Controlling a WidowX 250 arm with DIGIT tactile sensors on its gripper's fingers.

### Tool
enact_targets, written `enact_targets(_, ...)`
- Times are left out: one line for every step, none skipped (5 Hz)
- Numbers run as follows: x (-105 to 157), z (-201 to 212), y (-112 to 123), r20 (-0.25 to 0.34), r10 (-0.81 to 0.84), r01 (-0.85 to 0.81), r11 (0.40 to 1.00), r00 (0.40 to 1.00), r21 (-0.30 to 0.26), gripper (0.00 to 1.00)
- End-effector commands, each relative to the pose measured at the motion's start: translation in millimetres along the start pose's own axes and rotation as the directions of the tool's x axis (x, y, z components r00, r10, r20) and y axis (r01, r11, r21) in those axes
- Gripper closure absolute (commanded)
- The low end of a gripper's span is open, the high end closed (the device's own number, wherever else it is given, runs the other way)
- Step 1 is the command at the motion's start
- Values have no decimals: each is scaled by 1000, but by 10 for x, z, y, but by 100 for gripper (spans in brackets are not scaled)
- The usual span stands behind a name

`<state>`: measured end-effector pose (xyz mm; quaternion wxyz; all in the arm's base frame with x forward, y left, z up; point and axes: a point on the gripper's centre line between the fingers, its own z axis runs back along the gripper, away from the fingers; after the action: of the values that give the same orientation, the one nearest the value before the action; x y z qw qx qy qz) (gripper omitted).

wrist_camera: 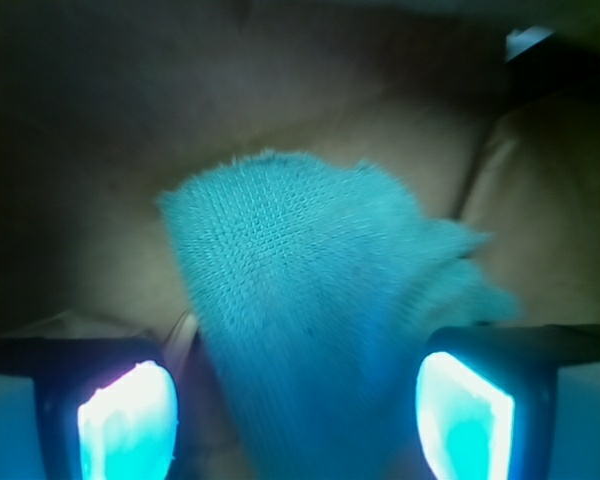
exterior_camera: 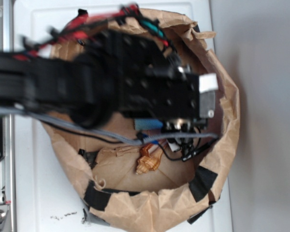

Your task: Grab the blue cloth.

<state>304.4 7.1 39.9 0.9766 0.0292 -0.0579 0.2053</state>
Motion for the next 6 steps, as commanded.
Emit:
enact_targets(10,-143,-368,33,-43,42,999,999,33,0)
enact_targets(-44,-157,-365,39,-40,38,998,998,51,13)
enact_targets(-62,-57,-305,28,-36,36,999,999,27,100)
enact_targets(-47,91,-269,14,-38,38,999,999,-8,100)
enact_targets(-51,391,-208,-16,-55,53,996,998,-76,100)
enact_targets(-220,791,-84,-37,-117,111,984,992,-140,100)
